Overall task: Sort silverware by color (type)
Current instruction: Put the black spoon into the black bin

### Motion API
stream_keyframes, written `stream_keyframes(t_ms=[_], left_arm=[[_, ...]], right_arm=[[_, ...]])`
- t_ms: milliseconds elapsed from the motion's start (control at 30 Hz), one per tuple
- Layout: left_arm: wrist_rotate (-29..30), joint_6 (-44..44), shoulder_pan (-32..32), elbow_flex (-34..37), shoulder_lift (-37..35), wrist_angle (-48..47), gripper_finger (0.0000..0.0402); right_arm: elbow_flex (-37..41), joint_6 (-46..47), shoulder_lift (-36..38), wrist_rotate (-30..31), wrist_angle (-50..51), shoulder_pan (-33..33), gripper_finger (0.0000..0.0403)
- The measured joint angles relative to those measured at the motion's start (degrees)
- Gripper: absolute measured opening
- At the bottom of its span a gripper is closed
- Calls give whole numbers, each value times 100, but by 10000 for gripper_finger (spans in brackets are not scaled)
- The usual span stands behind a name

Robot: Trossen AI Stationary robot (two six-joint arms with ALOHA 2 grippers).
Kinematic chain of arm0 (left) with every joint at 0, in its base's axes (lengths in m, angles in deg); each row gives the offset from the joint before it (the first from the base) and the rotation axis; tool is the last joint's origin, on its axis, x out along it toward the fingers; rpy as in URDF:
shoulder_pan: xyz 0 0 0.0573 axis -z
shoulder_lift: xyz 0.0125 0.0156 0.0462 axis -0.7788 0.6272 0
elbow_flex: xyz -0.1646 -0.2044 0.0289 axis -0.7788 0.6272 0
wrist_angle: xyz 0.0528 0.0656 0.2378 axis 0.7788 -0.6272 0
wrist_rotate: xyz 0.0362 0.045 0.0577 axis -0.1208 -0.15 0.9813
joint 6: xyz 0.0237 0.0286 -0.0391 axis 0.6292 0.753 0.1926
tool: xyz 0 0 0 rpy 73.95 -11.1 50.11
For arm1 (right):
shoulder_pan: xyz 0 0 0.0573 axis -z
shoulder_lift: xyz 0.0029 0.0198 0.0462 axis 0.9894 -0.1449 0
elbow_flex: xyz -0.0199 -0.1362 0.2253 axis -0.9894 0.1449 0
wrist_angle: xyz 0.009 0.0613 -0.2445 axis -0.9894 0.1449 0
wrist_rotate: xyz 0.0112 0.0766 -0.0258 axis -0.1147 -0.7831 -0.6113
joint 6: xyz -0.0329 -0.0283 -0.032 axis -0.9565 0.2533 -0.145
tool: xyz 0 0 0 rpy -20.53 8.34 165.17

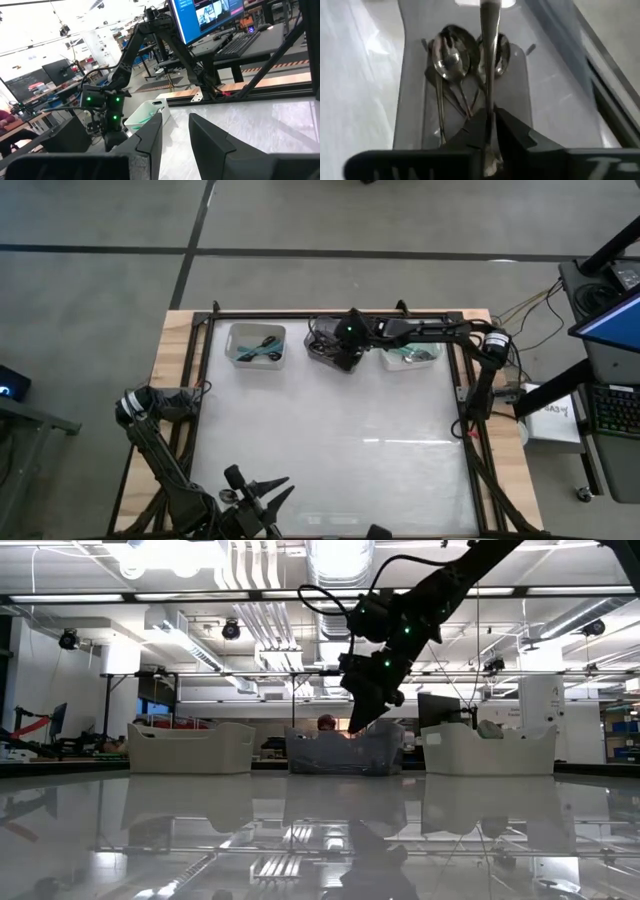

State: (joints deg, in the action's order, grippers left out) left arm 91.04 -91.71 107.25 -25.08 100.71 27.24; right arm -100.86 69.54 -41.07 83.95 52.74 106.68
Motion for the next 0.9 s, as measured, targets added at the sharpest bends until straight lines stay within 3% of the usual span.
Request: stream_keyframes(t_ms=[333,467,600,767,900], left_arm=[[-72,-413,0,13,-2,-116,80],[-646,-905,-44,15,-4,-565,80],[-2274,-2411,-188,9,-9,-1497,80],[-4570,-4958,-337,13,0,-3131,80],[-6174,-5777,-327,63,11,-4013,80]], right_arm=[[-1,118,513,-44,160,-34,103],[-7,639,919,-768,573,-135,114],[-7,973,1260,-1338,1159,-398,113],[-7,1019,1501,-1355,1640,-979,104],[-7,1202,1582,-1355,1683,-1461,99]])
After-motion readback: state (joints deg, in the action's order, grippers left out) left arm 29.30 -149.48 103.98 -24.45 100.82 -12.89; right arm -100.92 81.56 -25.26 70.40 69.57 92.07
